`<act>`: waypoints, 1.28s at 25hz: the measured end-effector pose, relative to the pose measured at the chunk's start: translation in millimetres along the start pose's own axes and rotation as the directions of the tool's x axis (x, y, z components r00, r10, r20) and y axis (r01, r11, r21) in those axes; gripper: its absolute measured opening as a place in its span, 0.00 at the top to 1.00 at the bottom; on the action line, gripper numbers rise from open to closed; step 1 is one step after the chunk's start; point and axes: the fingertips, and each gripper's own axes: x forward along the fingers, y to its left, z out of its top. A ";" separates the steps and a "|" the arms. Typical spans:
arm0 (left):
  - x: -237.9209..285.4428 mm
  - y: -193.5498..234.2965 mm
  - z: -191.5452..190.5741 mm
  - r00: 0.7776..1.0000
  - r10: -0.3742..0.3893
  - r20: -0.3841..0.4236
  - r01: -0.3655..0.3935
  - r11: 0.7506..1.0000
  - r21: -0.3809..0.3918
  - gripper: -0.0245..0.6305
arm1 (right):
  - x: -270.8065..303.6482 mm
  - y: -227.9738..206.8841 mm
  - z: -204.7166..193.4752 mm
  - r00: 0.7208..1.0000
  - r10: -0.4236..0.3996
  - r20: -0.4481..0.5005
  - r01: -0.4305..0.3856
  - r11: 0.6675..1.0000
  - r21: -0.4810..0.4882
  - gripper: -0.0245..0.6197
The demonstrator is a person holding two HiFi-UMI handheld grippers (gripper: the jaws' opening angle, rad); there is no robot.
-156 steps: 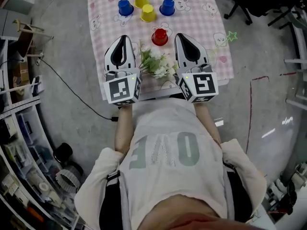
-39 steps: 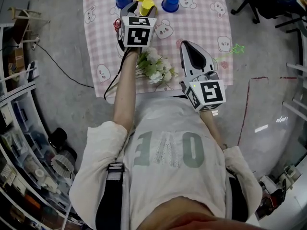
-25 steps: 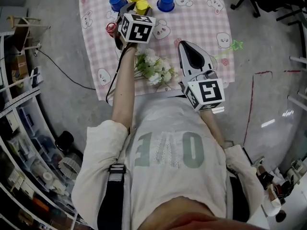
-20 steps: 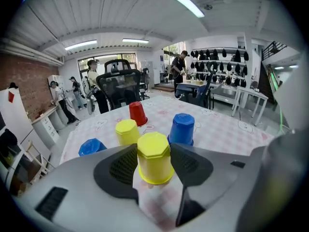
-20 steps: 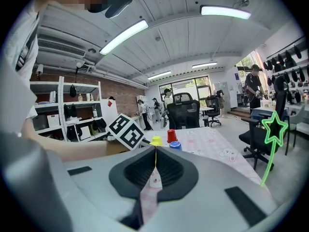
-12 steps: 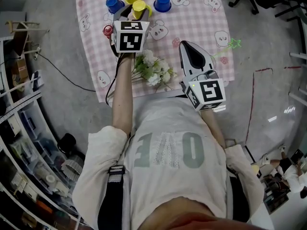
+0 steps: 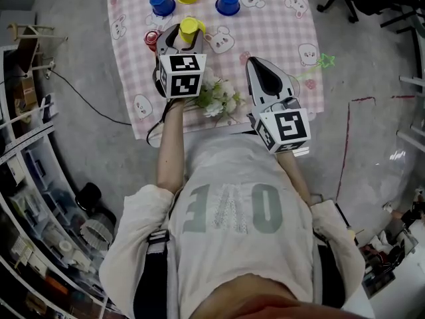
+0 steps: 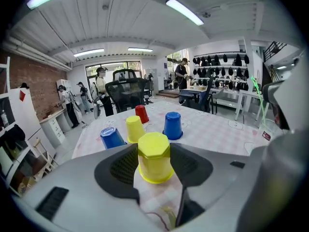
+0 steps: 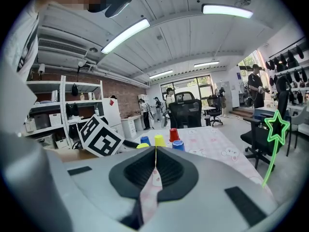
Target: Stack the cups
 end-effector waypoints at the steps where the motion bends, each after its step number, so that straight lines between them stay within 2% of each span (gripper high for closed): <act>1: 0.3 0.6 -4.0 1.000 0.006 -0.007 -0.006 1.000 0.003 0.62 | 0.0 -0.2 -0.2 1.000 -0.001 -0.001 0.001 1.000 -0.002 0.92; 10: 8.6 5.6 -18.8 0.999 0.017 -0.035 -0.017 1.000 -0.003 0.62 | 0.5 -1.2 0.5 1.000 -0.007 -0.006 0.007 1.000 -0.007 0.92; 16: 11.3 5.3 -21.5 0.999 -0.003 -0.037 0.003 1.000 -0.019 0.62 | -0.3 -0.6 -0.4 1.000 -0.002 -0.003 0.002 1.000 -0.006 0.92; 25: 3.1 5.5 -10.9 1.000 -0.023 0.015 0.024 0.998 -0.054 0.62 | -0.5 0.4 2.6 1.000 0.000 0.004 0.000 1.000 0.003 0.92; 32: -29.0 21.1 4.8 0.998 0.011 0.058 -0.008 0.998 -0.055 0.62 | 0.1 8.7 6.8 1.000 0.023 0.009 -0.023 1.000 -0.011 0.92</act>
